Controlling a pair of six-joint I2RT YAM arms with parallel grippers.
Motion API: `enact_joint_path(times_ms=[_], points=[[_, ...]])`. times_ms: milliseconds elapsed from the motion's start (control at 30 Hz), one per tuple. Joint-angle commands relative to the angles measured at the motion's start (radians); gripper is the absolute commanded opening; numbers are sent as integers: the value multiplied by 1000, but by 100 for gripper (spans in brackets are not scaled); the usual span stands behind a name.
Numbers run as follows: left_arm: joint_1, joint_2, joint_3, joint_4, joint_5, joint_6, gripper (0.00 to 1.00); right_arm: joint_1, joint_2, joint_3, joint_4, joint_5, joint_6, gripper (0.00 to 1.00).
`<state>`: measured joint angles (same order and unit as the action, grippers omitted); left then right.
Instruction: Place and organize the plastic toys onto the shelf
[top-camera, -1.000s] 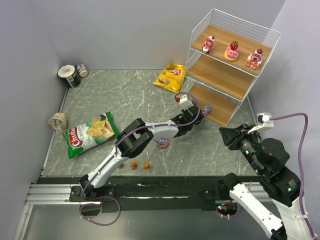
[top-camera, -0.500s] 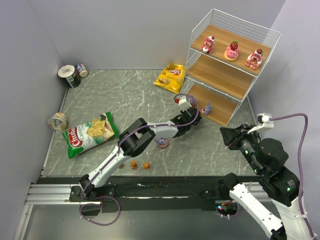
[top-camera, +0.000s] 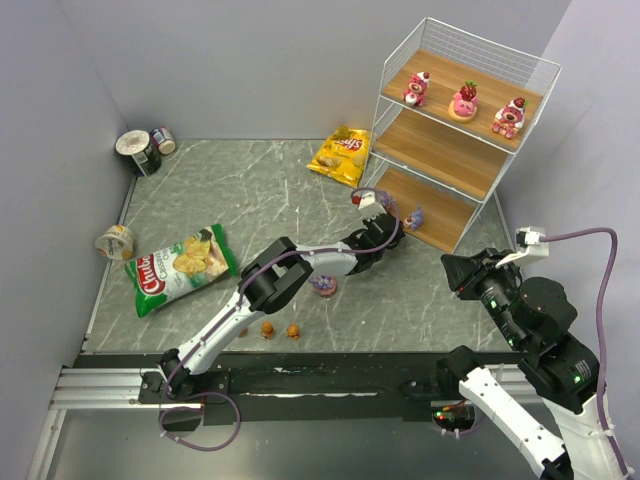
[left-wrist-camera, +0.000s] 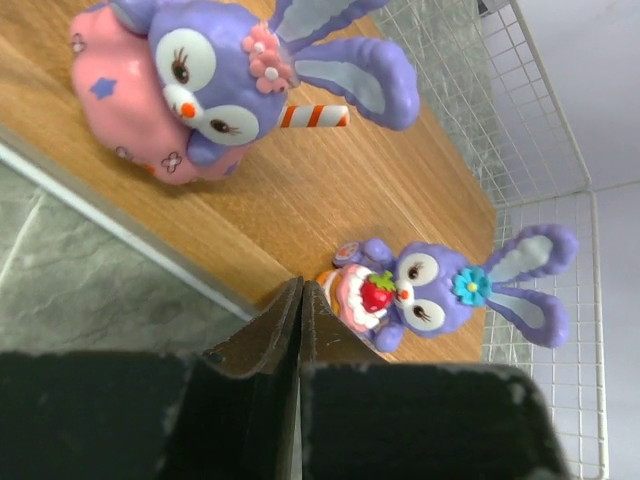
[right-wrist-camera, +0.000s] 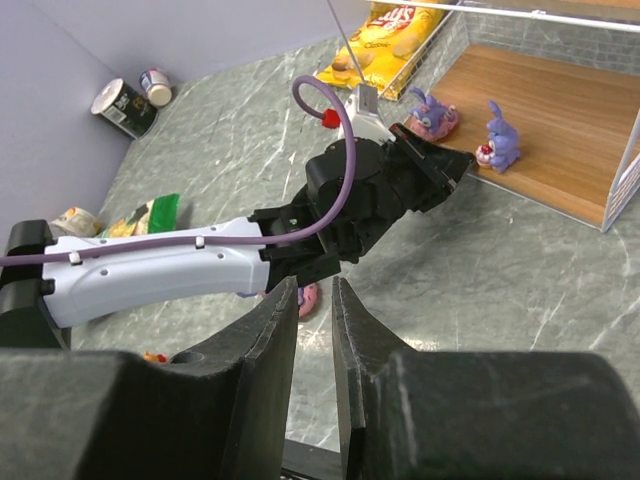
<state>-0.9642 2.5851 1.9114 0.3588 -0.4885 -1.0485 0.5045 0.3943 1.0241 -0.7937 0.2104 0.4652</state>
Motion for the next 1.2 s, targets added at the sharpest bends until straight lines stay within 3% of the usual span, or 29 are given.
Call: enact_joint_path(times_ms=[0,600,1167], points=[[16,30,60,34,21,27,9,3,-12,-4,21,24,-16,27],[35,95,138,43,79,76,13,3,-8,-9,30,30,-20,27],[12,58,31,152,100,99,12,5,-11,-18,33,41,-20,28]])
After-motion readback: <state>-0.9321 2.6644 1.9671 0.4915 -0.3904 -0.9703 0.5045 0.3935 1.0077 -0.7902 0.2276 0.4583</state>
